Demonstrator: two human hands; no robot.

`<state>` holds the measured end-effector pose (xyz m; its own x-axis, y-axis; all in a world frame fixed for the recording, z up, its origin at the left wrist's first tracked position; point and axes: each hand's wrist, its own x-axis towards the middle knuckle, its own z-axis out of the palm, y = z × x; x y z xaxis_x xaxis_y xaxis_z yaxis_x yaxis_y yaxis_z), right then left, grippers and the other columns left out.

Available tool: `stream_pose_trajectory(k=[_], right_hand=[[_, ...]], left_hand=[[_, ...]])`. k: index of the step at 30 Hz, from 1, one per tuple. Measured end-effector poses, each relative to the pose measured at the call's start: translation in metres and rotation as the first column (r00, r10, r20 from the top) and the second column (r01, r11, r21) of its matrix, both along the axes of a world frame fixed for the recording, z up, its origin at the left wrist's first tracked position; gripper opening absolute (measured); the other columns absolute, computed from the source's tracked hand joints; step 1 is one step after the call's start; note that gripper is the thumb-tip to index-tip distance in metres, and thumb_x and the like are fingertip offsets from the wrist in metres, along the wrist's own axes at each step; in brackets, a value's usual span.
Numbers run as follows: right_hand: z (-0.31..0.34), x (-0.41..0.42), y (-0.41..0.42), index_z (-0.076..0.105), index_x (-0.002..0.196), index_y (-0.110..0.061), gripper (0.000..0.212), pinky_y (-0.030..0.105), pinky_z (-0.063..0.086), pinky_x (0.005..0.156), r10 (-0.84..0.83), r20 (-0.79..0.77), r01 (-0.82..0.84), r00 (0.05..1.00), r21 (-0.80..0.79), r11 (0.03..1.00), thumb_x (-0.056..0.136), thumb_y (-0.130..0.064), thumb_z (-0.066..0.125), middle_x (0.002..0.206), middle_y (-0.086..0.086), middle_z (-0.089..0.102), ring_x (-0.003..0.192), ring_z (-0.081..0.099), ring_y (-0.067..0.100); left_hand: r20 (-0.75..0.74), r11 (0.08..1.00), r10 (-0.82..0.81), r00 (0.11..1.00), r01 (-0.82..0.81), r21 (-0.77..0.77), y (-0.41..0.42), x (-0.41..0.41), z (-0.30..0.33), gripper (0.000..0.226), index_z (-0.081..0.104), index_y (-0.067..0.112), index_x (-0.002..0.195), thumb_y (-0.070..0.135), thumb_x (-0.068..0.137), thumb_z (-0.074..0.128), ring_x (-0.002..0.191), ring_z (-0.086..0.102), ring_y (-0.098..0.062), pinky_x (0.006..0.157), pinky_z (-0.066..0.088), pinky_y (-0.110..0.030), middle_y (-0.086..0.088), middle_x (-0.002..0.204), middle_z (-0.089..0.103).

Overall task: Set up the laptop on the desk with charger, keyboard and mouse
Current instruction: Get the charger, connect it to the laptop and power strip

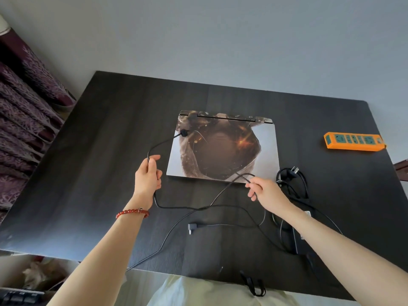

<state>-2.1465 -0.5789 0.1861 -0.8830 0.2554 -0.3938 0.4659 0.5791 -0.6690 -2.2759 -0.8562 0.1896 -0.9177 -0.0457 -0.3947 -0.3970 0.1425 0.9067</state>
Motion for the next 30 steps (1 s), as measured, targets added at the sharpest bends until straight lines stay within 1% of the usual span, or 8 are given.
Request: stream_pose_trajectory(k=[3, 6, 10, 13, 17, 22, 25, 30], right_hand=[[0.016, 0.000, -0.004, 0.062, 0.083, -0.022, 0.022, 0.034, 0.048, 0.064, 0.139, -0.093, -0.094, 0.986, 0.383, 0.919, 0.095, -0.022, 0.044, 0.078, -0.001, 0.072, 0.068, 0.064, 0.025], [0.038, -0.009, -0.006, 0.061, 0.078, -0.017, 0.020, 0.029, 0.033, 0.054, 0.124, -0.210, -0.009, 0.970, 0.478, 0.878, 0.093, -0.021, 0.048, 0.065, 0.003, 0.066, 0.065, 0.059, 0.031], [0.058, -0.024, 0.008, 0.045, 0.057, -0.020, 0.036, 0.028, 0.042, 0.056, 0.035, -0.123, 0.000, 0.992, 0.275, 0.961, 0.091, -0.029, 0.051, 0.041, -0.009, 0.051, 0.046, 0.054, 0.009], [0.063, -0.031, 0.019, 0.052, 0.053, -0.006, 0.045, 0.006, 0.036, 0.053, -0.026, -0.022, 0.030, 0.999, 0.155, 0.987, 0.094, -0.026, 0.045, 0.050, 0.007, 0.063, 0.044, 0.052, -0.005], [0.058, -0.036, 0.024, 0.055, 0.087, -0.008, 0.033, 0.016, 0.039, 0.040, -0.133, 0.226, 0.182, 0.965, -0.215, 0.959, 0.097, -0.036, 0.039, 0.058, 0.014, 0.061, 0.045, 0.057, 0.017], [0.071, -0.053, 0.019, 0.060, 0.070, -0.014, 0.048, 0.012, 0.031, 0.031, 0.198, 0.463, -0.202, 0.864, -0.041, 0.979, 0.096, -0.045, 0.034, 0.058, 0.002, 0.055, 0.036, 0.050, 0.007], [0.086, -0.063, 0.019, 0.064, 0.063, -0.024, 0.044, 0.015, 0.040, 0.053, 0.372, 0.491, -0.449, 0.788, 0.046, 0.892, 0.094, -0.038, 0.037, 0.066, -0.007, 0.052, 0.054, 0.051, 0.006], [0.094, -0.062, 0.026, 0.059, 0.073, -0.022, 0.031, 0.022, 0.039, 0.073, 0.407, 0.301, -0.313, 0.862, -0.314, 0.896, 0.097, -0.028, 0.041, 0.082, -0.009, 0.061, 0.080, 0.052, 0.008]], left_hand=[[-0.086, 0.998, 0.065, 0.994, -0.067, -0.013, 0.003, -0.005, 0.008, 0.027, 0.056, 0.022, 0.107, 0.029, 0.098, 0.032, 0.042, 0.028, -0.006, 0.038, 0.024, -0.019, 0.002, 0.057, 0.033], [-0.164, 0.996, 0.082, 0.983, -0.087, -0.021, 0.011, -0.016, 0.023, 0.027, 0.056, 0.025, 0.107, 0.031, 0.098, 0.031, 0.038, 0.032, -0.004, 0.037, 0.027, -0.016, 0.004, 0.055, 0.034], [-0.220, 0.996, 0.088, 0.971, -0.091, -0.006, 0.024, -0.032, 0.045, 0.027, 0.056, 0.028, 0.106, 0.032, 0.099, 0.030, 0.037, 0.034, -0.004, 0.038, 0.029, -0.016, 0.004, 0.056, 0.037], [-0.251, 0.996, 0.092, 0.964, -0.090, 0.021, 0.031, -0.037, 0.057, 0.024, 0.055, 0.030, 0.105, 0.033, 0.099, 0.032, 0.036, 0.038, -0.004, 0.035, 0.031, -0.014, 0.008, 0.051, 0.039], [-0.305, 0.998, 0.070, 0.950, -0.064, 0.028, 0.036, -0.034, 0.066, 0.024, 0.055, 0.040, 0.095, 0.033, 0.099, 0.032, 0.037, 0.039, -0.003, 0.036, 0.033, -0.013, 0.013, 0.043, 0.042], [-0.359, 0.997, 0.073, 0.930, -0.061, 0.045, 0.038, -0.035, 0.080, 0.024, 0.053, 0.044, 0.094, 0.033, 0.099, 0.033, 0.039, 0.039, -0.004, 0.036, 0.032, -0.013, 0.014, 0.044, 0.042], [-0.392, 0.997, 0.053, 0.918, -0.024, 0.077, 0.040, -0.037, 0.089, 0.024, 0.054, 0.043, 0.097, 0.033, 0.099, 0.032, 0.040, 0.038, -0.006, 0.038, 0.032, -0.014, 0.013, 0.046, 0.041], [-0.392, 0.990, 0.030, 0.920, 0.028, 0.142, 0.049, -0.041, 0.098, 0.024, 0.054, 0.036, 0.102, 0.032, 0.099, 0.031, 0.040, 0.035, -0.006, 0.039, 0.031, -0.015, 0.013, 0.045, 0.038]])
